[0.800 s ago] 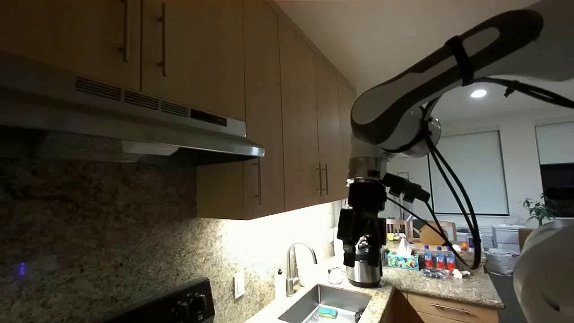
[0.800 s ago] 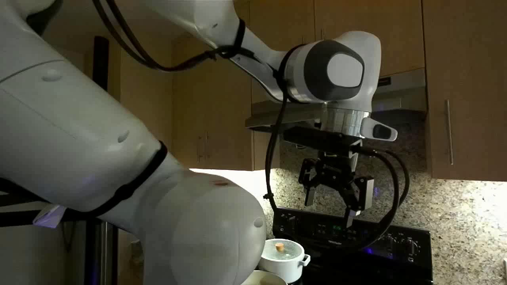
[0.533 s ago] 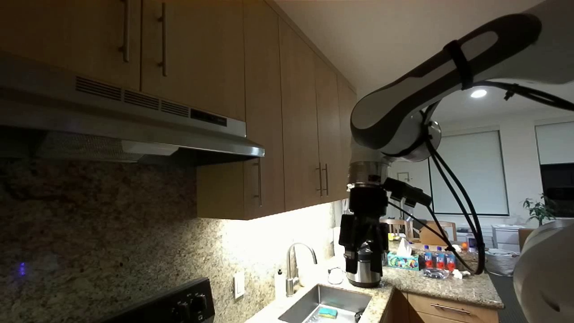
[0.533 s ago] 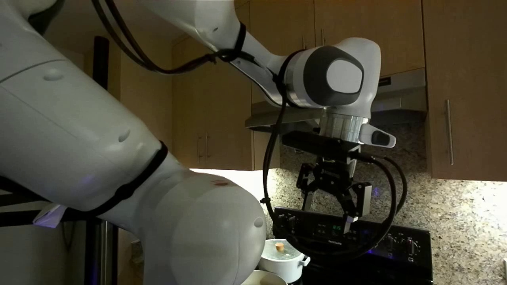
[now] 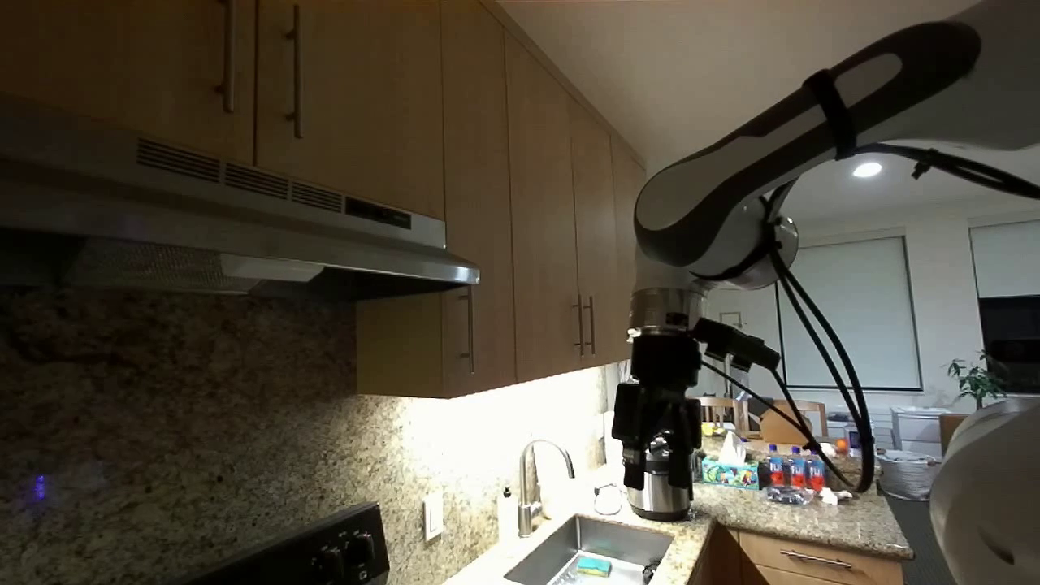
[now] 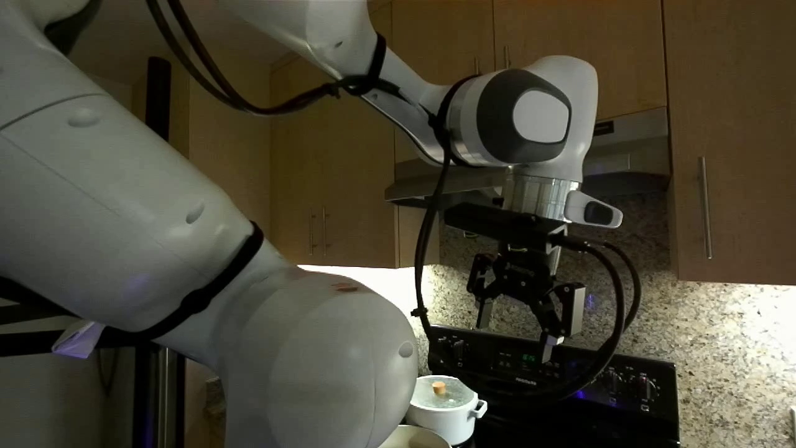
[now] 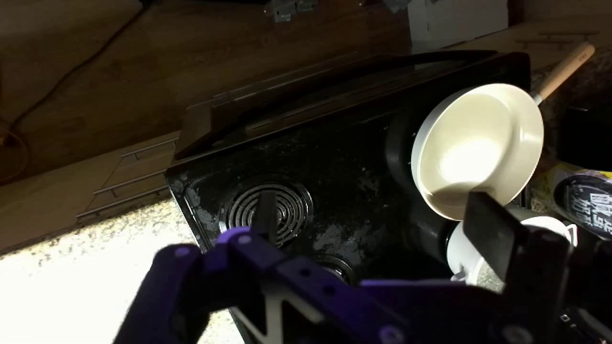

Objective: Turn on the overhead light

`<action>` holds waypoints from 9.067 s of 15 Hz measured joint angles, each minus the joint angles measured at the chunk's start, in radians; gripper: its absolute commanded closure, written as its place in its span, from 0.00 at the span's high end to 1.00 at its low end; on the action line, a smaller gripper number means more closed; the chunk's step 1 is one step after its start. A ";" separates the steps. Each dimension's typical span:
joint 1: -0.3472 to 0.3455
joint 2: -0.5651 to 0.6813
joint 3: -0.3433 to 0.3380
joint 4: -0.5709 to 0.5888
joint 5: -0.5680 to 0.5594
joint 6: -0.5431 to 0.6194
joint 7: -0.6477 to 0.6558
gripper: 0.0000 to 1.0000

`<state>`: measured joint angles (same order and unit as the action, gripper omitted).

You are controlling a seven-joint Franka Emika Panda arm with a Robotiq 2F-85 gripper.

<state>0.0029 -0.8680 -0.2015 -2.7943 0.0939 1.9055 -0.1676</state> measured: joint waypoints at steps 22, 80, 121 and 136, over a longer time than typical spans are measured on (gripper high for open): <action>0.064 -0.007 0.145 0.175 -0.066 0.341 -0.007 1.00; 0.610 0.534 -0.136 0.879 0.360 0.882 -0.066 1.00; 0.669 0.779 -0.281 1.114 0.526 0.844 -0.102 1.00; 0.668 0.847 -0.320 1.201 0.672 0.764 -0.218 1.00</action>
<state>0.6714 -0.0208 -0.5220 -1.5933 0.7664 2.6700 -0.3851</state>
